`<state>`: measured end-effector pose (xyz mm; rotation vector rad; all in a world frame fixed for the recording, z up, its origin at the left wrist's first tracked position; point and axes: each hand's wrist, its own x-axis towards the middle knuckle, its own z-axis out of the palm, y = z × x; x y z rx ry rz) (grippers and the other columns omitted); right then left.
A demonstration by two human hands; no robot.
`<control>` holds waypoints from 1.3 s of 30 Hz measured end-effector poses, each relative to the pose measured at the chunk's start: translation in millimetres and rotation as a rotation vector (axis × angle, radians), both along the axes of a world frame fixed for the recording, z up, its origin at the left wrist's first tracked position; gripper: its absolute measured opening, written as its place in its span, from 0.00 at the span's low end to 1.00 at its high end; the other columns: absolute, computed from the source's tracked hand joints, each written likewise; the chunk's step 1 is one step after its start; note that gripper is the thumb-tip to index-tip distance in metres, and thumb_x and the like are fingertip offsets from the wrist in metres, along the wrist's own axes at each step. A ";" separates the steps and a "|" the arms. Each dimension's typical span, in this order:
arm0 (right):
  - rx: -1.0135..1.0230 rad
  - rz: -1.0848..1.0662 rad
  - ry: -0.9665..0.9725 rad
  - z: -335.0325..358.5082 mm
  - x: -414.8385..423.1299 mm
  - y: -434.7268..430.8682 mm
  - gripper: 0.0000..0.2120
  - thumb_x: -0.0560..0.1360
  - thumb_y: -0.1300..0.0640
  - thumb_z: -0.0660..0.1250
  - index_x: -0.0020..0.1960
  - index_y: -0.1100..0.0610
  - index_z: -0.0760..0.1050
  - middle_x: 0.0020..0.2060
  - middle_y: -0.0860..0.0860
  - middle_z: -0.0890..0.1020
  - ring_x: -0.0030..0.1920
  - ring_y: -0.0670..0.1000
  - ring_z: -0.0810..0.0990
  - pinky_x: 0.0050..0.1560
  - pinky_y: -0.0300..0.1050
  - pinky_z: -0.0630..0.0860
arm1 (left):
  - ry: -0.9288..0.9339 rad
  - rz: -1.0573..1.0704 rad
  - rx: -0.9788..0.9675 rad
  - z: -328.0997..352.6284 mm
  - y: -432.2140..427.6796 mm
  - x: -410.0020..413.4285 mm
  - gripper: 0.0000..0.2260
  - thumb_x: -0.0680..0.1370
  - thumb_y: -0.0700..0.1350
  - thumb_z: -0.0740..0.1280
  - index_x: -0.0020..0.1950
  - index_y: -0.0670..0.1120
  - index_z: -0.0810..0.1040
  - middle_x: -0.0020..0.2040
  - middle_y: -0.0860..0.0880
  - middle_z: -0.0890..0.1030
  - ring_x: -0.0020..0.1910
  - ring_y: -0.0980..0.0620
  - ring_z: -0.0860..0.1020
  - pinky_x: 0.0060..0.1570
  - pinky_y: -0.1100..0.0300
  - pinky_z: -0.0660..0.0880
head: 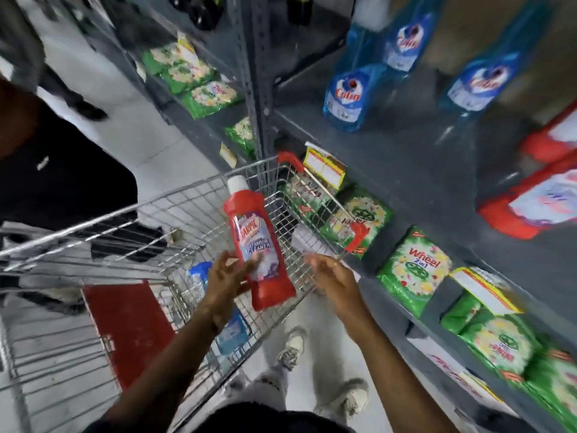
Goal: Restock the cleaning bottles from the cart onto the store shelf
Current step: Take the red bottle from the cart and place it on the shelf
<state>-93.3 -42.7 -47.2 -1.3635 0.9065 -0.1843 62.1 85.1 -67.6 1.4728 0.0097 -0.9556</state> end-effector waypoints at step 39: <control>-0.255 -0.787 -0.451 81.8 -326.4 -152.3 0.15 0.78 0.63 0.59 0.64 0.60 0.73 0.44 0.43 0.86 0.47 0.44 0.83 0.47 0.39 0.80 | -0.551 -1.002 -0.645 121.0 -273.7 -308.3 0.07 0.71 0.47 0.69 0.45 0.58 0.78 0.57 0.27 0.75 0.50 0.47 0.76 0.51 0.45 0.75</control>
